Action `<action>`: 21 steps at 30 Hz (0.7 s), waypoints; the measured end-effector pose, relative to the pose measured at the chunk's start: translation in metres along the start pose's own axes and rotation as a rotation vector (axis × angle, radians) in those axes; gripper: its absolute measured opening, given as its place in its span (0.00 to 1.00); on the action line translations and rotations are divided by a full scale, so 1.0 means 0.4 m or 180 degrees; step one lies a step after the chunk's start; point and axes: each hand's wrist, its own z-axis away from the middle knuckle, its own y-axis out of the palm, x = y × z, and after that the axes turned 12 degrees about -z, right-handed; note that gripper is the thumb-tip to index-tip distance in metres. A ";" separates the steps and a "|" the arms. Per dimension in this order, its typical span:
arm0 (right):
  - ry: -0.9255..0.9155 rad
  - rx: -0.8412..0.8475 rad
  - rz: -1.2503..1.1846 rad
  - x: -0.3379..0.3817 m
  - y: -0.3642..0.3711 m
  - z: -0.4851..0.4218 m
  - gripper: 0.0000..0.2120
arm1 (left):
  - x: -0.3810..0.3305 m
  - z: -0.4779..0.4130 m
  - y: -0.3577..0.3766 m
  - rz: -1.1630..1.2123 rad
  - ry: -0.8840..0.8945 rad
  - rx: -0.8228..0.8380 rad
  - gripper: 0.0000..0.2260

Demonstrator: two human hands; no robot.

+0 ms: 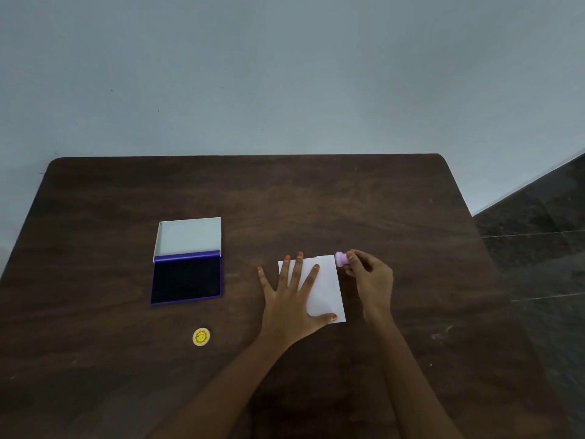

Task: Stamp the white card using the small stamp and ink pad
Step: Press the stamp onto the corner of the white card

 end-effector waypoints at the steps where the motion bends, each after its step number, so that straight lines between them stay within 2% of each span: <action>1: -0.0068 0.0054 0.0189 -0.003 0.004 -0.006 0.08 | 0.000 0.000 -0.001 -0.0003 -0.0006 -0.0044 0.44; 7: -0.0437 0.0189 0.0935 -0.017 0.020 -0.014 0.10 | 0.001 0.003 -0.005 0.0031 0.0039 -0.0120 0.44; 21: -0.0719 0.0737 0.1931 -0.004 0.052 -0.011 0.12 | 0.002 0.008 -0.007 0.0141 0.0009 -0.0137 0.46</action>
